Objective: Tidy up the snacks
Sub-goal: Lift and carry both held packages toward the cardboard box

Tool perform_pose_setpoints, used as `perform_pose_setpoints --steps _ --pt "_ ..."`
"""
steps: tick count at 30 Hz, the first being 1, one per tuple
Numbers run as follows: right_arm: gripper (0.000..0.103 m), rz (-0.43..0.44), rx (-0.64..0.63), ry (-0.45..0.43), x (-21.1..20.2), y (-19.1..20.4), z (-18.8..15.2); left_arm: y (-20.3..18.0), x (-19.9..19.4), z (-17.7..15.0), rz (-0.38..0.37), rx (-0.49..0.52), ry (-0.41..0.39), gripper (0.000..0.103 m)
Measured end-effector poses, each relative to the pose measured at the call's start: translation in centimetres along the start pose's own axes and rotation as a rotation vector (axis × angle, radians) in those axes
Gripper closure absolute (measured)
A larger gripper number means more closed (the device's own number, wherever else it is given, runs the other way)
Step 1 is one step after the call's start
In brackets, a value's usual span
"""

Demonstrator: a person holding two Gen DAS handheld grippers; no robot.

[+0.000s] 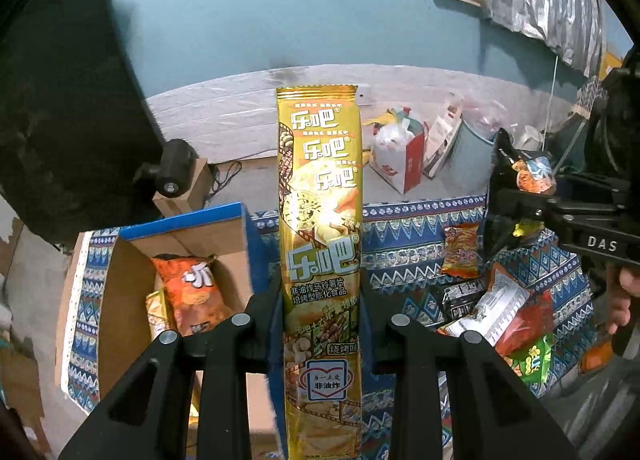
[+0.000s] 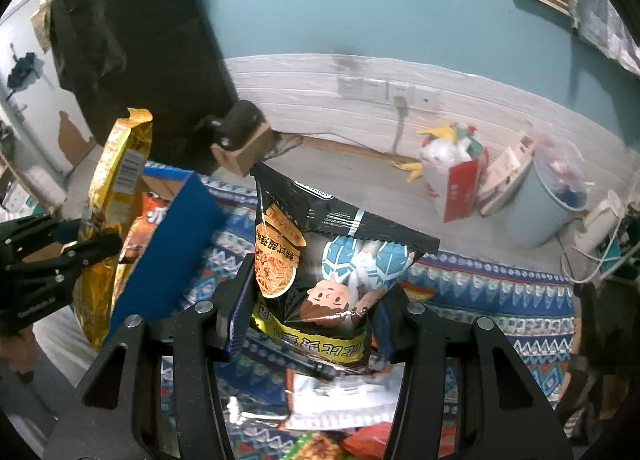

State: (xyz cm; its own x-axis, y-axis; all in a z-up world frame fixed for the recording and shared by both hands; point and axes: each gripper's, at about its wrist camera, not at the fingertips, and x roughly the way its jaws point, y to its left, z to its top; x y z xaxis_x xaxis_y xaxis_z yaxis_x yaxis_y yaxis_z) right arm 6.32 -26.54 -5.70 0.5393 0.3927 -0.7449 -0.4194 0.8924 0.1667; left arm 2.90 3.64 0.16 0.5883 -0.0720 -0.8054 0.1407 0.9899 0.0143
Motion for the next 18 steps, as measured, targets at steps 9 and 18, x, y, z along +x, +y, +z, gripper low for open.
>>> perform_pose_setpoints --steps 9,18 --pt "0.053 0.057 -0.05 0.016 1.7 4.8 2.0 4.6 -1.2 -1.3 0.011 -0.057 -0.01 0.072" --pt "0.053 0.122 -0.138 0.052 4.8 11.2 3.6 10.7 -0.7 -2.5 0.059 -0.155 -0.013 0.072"
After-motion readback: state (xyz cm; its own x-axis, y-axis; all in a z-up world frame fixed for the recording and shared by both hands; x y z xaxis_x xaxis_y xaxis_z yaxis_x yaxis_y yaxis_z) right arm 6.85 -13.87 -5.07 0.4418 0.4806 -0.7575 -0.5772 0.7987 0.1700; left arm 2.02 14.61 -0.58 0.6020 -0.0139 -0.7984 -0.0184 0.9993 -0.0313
